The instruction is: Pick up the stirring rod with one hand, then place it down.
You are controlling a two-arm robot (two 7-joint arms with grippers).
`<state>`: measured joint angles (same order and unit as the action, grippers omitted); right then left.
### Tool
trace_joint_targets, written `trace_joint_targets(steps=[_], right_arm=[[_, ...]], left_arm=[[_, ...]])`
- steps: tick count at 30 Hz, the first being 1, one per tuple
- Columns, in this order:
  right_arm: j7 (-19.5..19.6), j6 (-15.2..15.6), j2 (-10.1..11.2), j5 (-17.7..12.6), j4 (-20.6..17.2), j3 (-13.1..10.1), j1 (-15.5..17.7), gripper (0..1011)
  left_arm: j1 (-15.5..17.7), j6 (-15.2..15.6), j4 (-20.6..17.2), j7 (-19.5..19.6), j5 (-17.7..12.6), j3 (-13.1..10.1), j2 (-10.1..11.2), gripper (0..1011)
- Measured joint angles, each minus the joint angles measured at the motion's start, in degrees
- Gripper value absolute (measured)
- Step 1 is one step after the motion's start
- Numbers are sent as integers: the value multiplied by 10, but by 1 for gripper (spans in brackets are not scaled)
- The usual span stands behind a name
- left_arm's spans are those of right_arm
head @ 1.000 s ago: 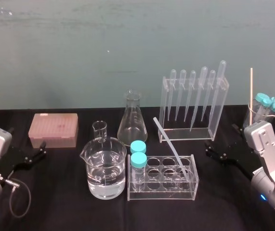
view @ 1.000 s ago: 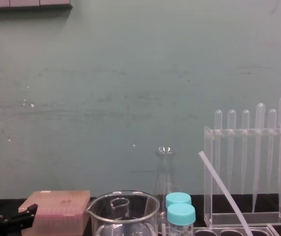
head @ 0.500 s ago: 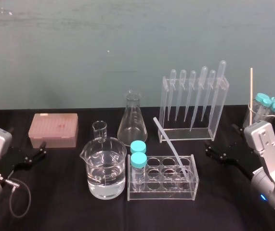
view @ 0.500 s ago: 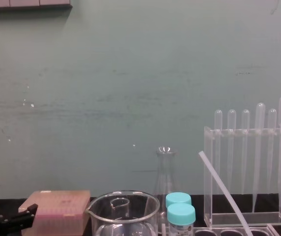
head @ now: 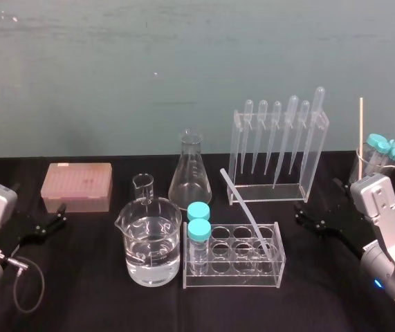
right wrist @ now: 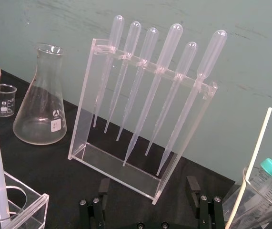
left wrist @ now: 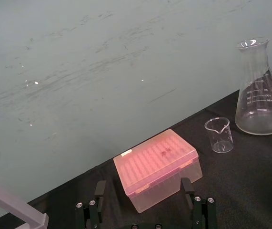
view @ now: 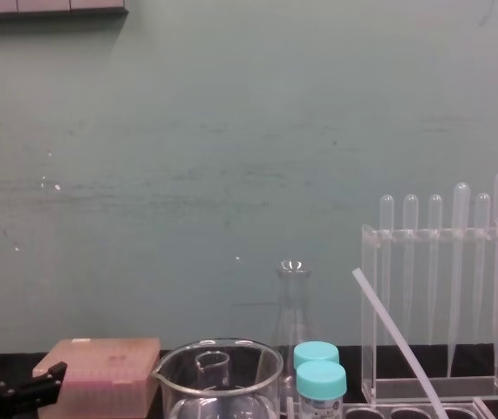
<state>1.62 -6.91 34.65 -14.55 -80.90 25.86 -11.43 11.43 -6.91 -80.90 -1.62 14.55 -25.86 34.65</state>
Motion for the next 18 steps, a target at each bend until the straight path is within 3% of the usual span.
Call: trace_joint_targets(steps=[7, 10, 12, 13, 16, 18], right_arm=[[4, -10, -6, 4, -1, -13, 5, 1003], [25, -28, -12, 24, -7, -20, 7, 1003], [42, -39, -14, 45, -13, -22, 8, 1003], [65, -54, -15, 78, -20, -22, 9, 1003], [95, -85, -15, 132, -39, -18, 8, 1003], [99, -100, -14, 149, -47, -15, 6, 1003]], left_arm=[[0, 0, 0, 0, 0, 0, 0, 1000], [0, 0, 0, 0, 0, 0, 0, 1000], [0, 0, 0, 0, 0, 0, 0, 1000], [0, 0, 0, 0, 0, 0, 0, 1000], [0, 0, 0, 0, 0, 0, 0, 1000], [0, 0, 0, 0, 0, 0, 0, 1000]])
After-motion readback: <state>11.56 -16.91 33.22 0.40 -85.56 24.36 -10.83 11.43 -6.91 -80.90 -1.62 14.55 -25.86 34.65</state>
